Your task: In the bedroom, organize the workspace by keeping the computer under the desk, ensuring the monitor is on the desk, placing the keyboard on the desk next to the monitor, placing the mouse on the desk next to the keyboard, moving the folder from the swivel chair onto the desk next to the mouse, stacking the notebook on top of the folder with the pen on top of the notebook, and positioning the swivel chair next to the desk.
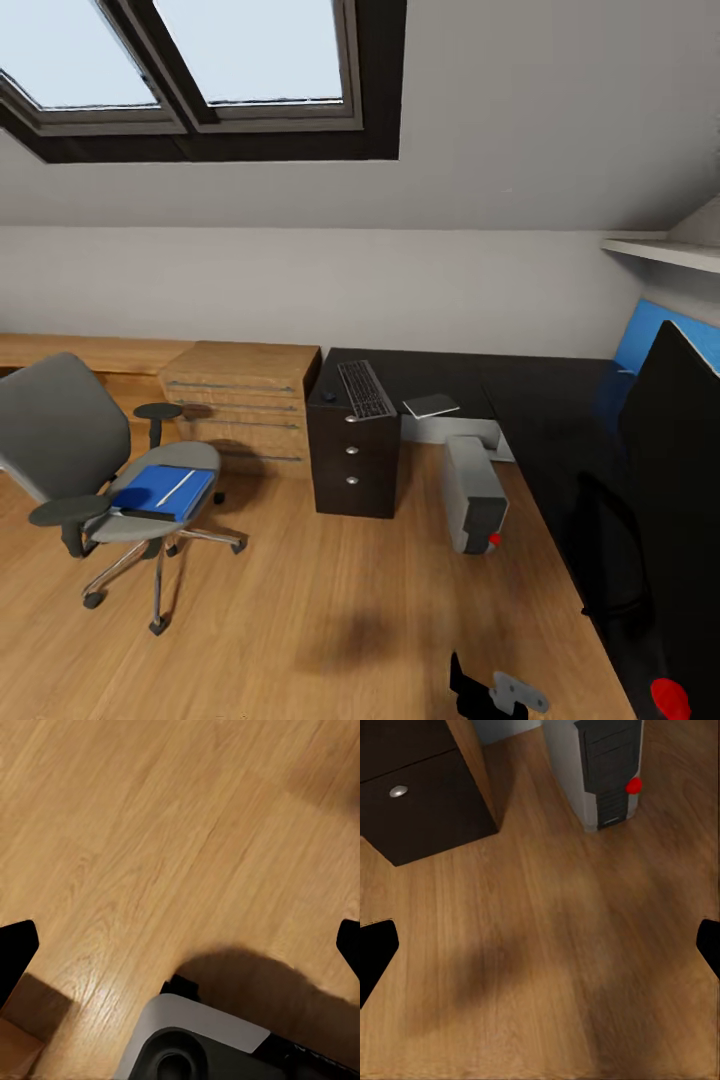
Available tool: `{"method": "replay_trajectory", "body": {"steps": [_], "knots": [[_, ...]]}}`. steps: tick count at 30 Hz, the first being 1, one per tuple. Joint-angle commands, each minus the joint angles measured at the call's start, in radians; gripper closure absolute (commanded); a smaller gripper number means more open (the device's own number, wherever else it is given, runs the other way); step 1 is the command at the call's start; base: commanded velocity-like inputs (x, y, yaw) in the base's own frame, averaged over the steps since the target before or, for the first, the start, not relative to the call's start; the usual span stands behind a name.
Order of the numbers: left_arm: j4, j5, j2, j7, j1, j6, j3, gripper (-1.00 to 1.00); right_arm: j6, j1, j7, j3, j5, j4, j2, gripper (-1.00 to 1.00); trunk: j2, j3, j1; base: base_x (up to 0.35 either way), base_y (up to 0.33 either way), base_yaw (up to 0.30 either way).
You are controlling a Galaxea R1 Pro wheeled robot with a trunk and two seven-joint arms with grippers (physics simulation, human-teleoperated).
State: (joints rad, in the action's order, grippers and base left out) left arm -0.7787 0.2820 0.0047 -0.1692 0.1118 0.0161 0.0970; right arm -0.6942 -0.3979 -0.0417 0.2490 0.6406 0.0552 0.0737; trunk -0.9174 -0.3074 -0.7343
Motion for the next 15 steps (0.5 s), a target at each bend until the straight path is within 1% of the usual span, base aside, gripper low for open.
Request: {"method": "replay_trajectory", "body": {"steps": [1,11,15], "knots": [[-0.002,0.010,0.000,-0.004,0.001,0.002,-0.002,-1.00,-0.004,-0.001,-0.004,0.006,0.010,-0.001,0.000,-1.00,0.006,0.002,0.004,-0.341,0.000,0.000],[-0.002,0.010,0.001,-0.004,0.001,0.002,-0.002,-1.00,-0.004,-0.001,-0.004,0.006,0.008,-0.001,0.000,-1.00,0.076,0.033,0.043,-0.341,0.000,0.000],[-0.002,0.010,-0.001,-0.004,0.001,0.002,-0.002,-1.00,-0.004,-0.001,-0.004,0.006,-0.010,-0.001,0.000,-1.00,0.104,0.046,0.058,-0.341,0.000,0.000]]}}
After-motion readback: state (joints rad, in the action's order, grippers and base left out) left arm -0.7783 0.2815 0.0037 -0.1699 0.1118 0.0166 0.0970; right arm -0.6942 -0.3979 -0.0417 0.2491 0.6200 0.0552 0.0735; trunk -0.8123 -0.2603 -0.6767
